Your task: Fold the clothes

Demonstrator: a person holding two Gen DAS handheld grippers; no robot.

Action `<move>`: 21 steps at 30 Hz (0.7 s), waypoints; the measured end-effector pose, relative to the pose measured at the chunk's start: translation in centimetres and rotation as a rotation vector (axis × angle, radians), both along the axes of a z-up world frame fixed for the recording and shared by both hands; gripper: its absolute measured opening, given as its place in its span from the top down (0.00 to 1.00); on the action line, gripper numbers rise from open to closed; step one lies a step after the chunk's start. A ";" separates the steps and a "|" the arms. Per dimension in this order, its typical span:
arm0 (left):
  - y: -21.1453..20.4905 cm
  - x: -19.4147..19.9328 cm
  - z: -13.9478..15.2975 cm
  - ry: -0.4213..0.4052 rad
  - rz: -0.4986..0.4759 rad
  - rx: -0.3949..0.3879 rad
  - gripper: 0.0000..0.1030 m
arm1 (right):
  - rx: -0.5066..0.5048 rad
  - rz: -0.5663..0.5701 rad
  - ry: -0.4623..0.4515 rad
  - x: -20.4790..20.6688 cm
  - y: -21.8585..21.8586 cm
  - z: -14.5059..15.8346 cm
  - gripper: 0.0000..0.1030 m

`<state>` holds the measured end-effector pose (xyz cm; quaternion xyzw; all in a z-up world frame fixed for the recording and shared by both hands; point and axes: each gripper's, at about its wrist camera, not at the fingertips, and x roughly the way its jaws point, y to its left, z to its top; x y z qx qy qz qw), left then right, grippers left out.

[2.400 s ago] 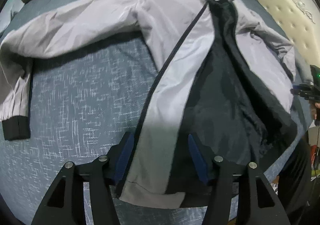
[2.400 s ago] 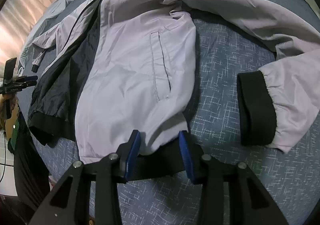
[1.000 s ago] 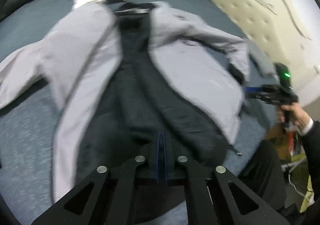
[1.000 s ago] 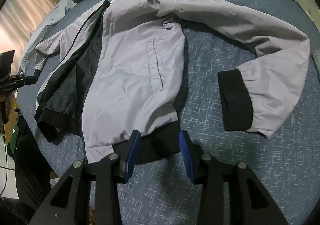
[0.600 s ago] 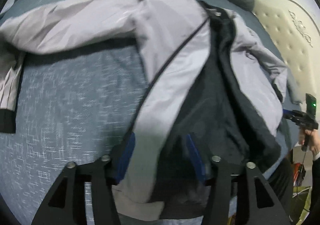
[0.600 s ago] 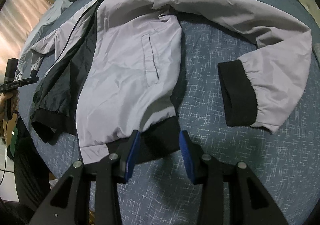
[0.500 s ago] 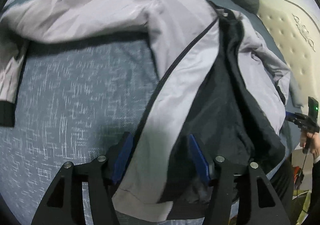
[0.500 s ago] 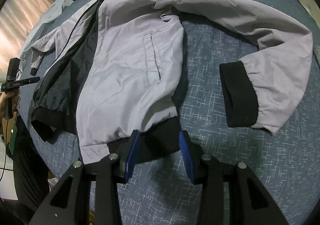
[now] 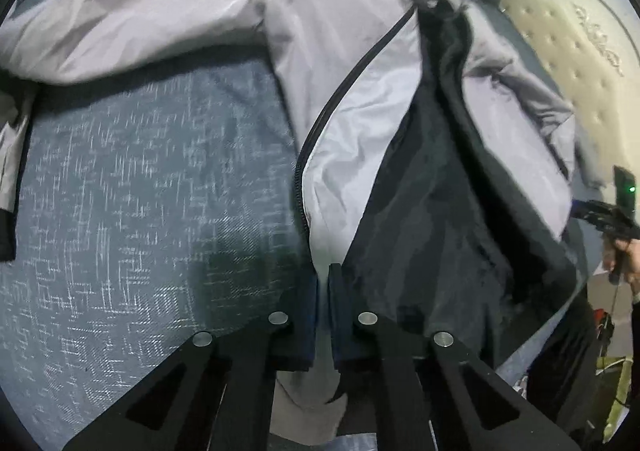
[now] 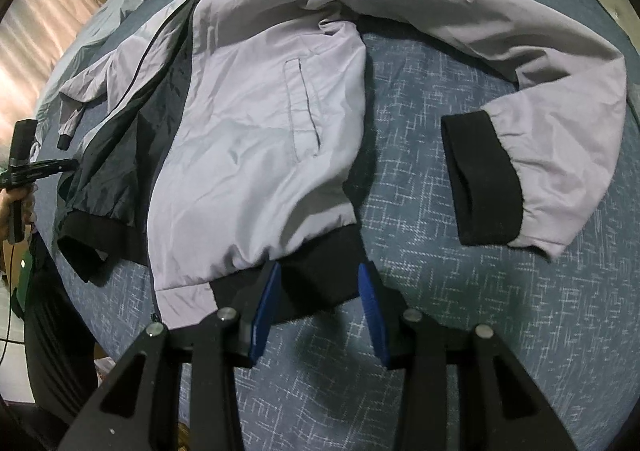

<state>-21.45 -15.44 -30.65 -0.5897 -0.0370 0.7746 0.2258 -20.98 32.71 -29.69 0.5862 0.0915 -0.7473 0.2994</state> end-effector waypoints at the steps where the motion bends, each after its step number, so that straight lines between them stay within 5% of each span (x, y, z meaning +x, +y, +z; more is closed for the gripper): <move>1: 0.2 0.1 0.7 0.009 0.002 0.032 0.95 | 0.000 0.000 0.001 0.0 0.1 0.0 0.60; 12: 9.6 1.5 5.3 0.010 -0.145 0.303 0.95 | -0.009 -0.008 0.004 0.2 0.3 0.3 0.60; 21: 18.4 2.4 1.8 -0.112 -0.213 0.318 0.91 | -0.025 -0.016 0.012 0.4 0.9 1.0 0.60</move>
